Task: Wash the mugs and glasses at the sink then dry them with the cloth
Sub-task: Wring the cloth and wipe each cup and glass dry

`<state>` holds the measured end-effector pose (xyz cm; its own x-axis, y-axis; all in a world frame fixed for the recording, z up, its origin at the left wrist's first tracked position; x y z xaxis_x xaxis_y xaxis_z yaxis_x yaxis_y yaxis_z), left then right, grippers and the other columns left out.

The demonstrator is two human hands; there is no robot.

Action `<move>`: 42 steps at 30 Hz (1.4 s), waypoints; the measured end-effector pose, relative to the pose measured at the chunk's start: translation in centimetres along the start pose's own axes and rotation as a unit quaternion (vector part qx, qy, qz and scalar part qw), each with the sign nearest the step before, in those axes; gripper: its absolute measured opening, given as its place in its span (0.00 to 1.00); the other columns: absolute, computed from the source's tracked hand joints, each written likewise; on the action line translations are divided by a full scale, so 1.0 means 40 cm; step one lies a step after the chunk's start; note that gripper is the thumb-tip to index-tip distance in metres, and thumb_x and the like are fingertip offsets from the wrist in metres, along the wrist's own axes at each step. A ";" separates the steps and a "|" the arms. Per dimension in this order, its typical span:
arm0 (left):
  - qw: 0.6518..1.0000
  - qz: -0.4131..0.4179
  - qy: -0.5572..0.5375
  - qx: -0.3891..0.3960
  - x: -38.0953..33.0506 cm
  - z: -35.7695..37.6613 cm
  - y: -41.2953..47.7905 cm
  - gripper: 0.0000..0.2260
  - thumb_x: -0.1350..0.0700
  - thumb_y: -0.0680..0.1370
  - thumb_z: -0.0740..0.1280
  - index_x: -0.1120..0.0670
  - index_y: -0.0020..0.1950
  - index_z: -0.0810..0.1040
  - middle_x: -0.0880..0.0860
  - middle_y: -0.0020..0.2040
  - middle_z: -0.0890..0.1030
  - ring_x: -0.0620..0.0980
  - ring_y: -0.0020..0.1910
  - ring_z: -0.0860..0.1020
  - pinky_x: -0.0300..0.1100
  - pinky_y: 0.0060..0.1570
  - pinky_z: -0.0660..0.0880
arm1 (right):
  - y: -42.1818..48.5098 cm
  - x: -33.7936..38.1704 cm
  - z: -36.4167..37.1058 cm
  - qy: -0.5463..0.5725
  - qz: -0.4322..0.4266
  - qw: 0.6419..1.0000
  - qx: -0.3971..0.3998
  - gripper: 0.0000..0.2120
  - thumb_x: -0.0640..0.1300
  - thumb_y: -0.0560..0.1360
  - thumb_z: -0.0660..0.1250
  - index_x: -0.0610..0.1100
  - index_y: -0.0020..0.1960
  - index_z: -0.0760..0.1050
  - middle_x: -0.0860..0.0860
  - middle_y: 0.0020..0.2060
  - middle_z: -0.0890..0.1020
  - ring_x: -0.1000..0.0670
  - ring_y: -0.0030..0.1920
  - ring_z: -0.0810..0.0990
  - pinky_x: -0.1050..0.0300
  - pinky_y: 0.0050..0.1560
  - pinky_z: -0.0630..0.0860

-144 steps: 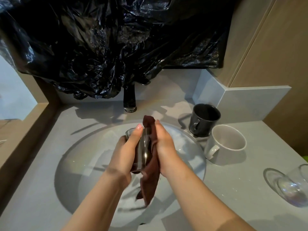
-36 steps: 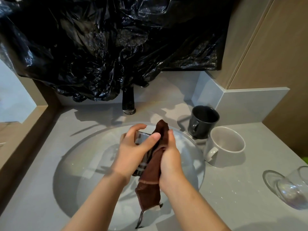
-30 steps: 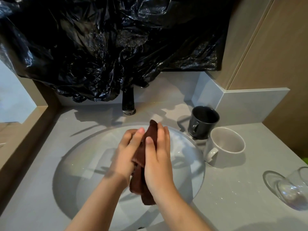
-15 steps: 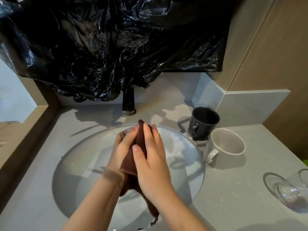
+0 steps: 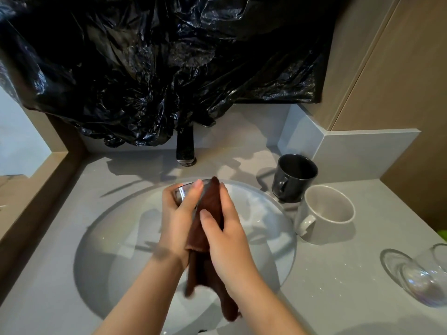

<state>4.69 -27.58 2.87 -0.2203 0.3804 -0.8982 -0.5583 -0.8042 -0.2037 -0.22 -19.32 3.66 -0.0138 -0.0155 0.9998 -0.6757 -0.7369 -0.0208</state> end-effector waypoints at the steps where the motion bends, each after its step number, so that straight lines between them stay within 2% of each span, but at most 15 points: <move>1: 1.000 -0.019 -0.012 0.010 0.011 0.003 -0.002 0.20 0.45 0.65 0.70 0.51 0.52 0.71 0.57 0.47 0.81 0.54 0.46 0.82 0.50 0.44 0.80 | 0.003 0.011 -0.009 -0.026 -0.025 0.999 -0.011 0.24 0.47 0.78 0.62 0.67 0.69 0.61 0.62 0.65 0.72 0.60 0.64 0.71 0.57 0.68 0.68; 5: 0.997 -0.025 0.027 0.062 0.006 0.015 -0.005 0.20 0.45 0.69 0.69 0.53 0.56 0.71 0.56 0.48 0.82 0.50 0.42 0.83 0.42 0.36 0.78 | 0.043 0.011 -0.055 0.041 -0.022 0.998 -0.035 0.16 0.50 0.76 0.64 0.71 0.56 0.72 0.60 0.59 0.78 0.58 0.60 0.77 0.56 0.63 0.73; 7: 0.997 -0.005 0.049 0.060 -0.009 0.017 -0.004 0.27 0.45 0.64 0.70 0.54 0.59 0.71 0.57 0.48 0.80 0.49 0.42 0.82 0.41 0.38 0.78 | 0.061 -0.027 -0.062 0.150 0.048 0.987 -0.034 0.14 0.54 0.71 0.66 0.61 0.56 0.78 0.50 0.63 0.77 0.50 0.60 0.79 0.48 0.62 0.75; 10: 0.998 -0.018 0.010 0.051 0.003 0.022 -0.003 0.24 0.48 0.62 0.72 0.55 0.54 0.70 0.57 0.45 0.80 0.52 0.39 0.81 0.47 0.41 0.79 | 0.043 -0.111 -0.034 0.328 0.207 0.921 -0.027 0.19 0.54 0.71 0.66 0.43 0.57 0.80 0.40 0.54 0.82 0.43 0.51 0.82 0.46 0.56 0.77; 12: 0.997 -0.053 -0.025 0.044 0.027 0.016 -0.003 0.23 0.49 0.62 0.72 0.54 0.52 0.71 0.58 0.44 0.81 0.56 0.42 0.82 0.53 0.47 0.79 | 0.012 -0.138 0.003 0.409 0.277 0.870 -0.013 0.22 0.53 0.74 0.62 0.38 0.58 0.80 0.38 0.52 0.83 0.40 0.49 0.82 0.47 0.54 0.76; 14: 0.998 -0.052 0.006 0.043 0.039 0.004 0.003 0.24 0.48 0.61 0.73 0.53 0.52 0.71 0.59 0.46 0.80 0.56 0.44 0.82 0.54 0.49 0.79 | -0.008 -0.158 0.022 0.449 0.299 0.842 -0.016 0.23 0.54 0.76 0.60 0.37 0.59 0.79 0.37 0.51 0.83 0.39 0.47 0.82 0.47 0.51 0.76; 18: 0.990 -0.030 0.093 0.099 0.015 0.008 0.005 0.23 0.57 0.64 0.76 0.51 0.51 0.67 0.53 0.39 0.79 0.44 0.31 0.79 0.37 0.33 0.75 | -0.001 -0.165 0.002 0.443 0.284 0.850 -0.025 0.22 0.55 0.76 0.60 0.38 0.52 0.82 0.39 0.44 0.84 0.40 0.42 0.82 0.47 0.49 0.76; 21: 0.956 -0.023 0.226 0.184 -0.005 0.012 0.009 0.32 0.54 0.58 0.79 0.36 0.56 0.70 0.52 0.51 0.80 0.44 0.39 0.82 0.38 0.42 0.74 | 0.015 -0.148 -0.033 0.371 0.264 0.890 -0.013 0.21 0.54 0.76 0.61 0.39 0.54 0.81 0.39 0.49 0.84 0.39 0.49 0.82 0.43 0.60 0.74; 23: 0.926 -0.026 0.298 0.230 -0.013 0.022 0.002 0.30 0.50 0.60 0.76 0.30 0.56 0.70 0.51 0.55 0.75 0.47 0.43 0.83 0.37 0.41 0.77 | 0.024 -0.128 -0.056 0.292 0.228 0.929 -0.008 0.16 0.51 0.77 0.61 0.42 0.53 0.81 0.40 0.48 0.84 0.40 0.50 0.83 0.44 0.59 0.75; 26: 0.915 -0.040 0.326 0.234 -0.009 0.033 0.004 0.17 0.44 0.66 0.69 0.36 0.53 0.75 0.54 0.49 0.81 0.51 0.41 0.83 0.42 0.34 0.78 | 0.037 -0.059 -0.086 0.158 0.110 0.981 -0.014 0.07 0.43 0.78 0.63 0.47 0.49 0.81 0.45 0.43 0.84 0.49 0.42 0.84 0.57 0.42 0.79; 28: 0.922 -0.065 0.309 0.223 0.005 0.027 0.008 0.17 0.42 0.67 0.66 0.44 0.54 0.77 0.55 0.44 0.82 0.52 0.38 0.82 0.44 0.30 0.76 | 0.038 -0.022 -0.081 0.133 0.056 0.989 0.012 0.08 0.40 0.77 0.64 0.49 0.46 0.82 0.45 0.42 0.84 0.49 0.43 0.83 0.59 0.40 0.78; 31: 0.933 -0.084 0.278 0.214 0.012 0.021 0.015 0.19 0.42 0.68 0.64 0.53 0.51 0.78 0.55 0.39 0.82 0.52 0.33 0.80 0.41 0.27 0.72 | 0.041 -0.012 -0.064 0.253 0.089 0.962 0.052 0.07 0.45 0.70 0.69 0.45 0.45 0.84 0.41 0.44 0.84 0.41 0.47 0.82 0.49 0.48 0.78; 34: 0.956 -0.090 0.199 0.198 0.013 0.041 0.004 0.14 0.43 0.68 0.66 0.52 0.42 0.81 0.56 0.36 0.83 0.52 0.32 0.80 0.43 0.33 0.71 | 0.038 -0.051 -0.037 0.402 0.182 0.896 0.046 0.19 0.56 0.69 0.65 0.43 0.43 0.85 0.41 0.44 0.84 0.41 0.42 0.84 0.48 0.48 0.77; 38: 0.986 -0.086 0.105 0.101 0.041 0.045 0.000 0.22 0.42 0.73 0.61 0.56 0.57 0.78 0.58 0.48 0.85 0.56 0.46 0.83 0.49 0.45 0.76 | 0.037 -0.083 -0.024 0.493 0.191 0.848 -0.031 0.25 0.61 0.74 0.60 0.41 0.44 0.84 0.40 0.45 0.84 0.41 0.44 0.82 0.47 0.53 0.75; 42: 0.995 -0.012 0.097 0.010 0.018 0.030 -0.004 0.14 0.45 0.79 0.61 0.52 0.59 0.74 0.56 0.52 0.83 0.52 0.50 0.82 0.45 0.48 0.79 | 0.030 -0.083 -0.016 0.494 0.180 0.847 -0.077 0.24 0.60 0.77 0.58 0.43 0.56 0.80 0.42 0.50 0.84 0.43 0.49 0.83 0.49 0.48 0.77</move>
<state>3.67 -26.62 2.74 -0.0482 0.3029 -0.9518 -0.5774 -0.7860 -0.2209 -1.47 -19.72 0.34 -0.7982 0.4088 0.4424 -0.5838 -0.7059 -0.4010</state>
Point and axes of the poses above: each hand's wrist, its own y-axis towards the middle knuckle, its own z-axis out of the palm, x = y × z, the point moved 10 cm from there along y, towards the middle knuckle
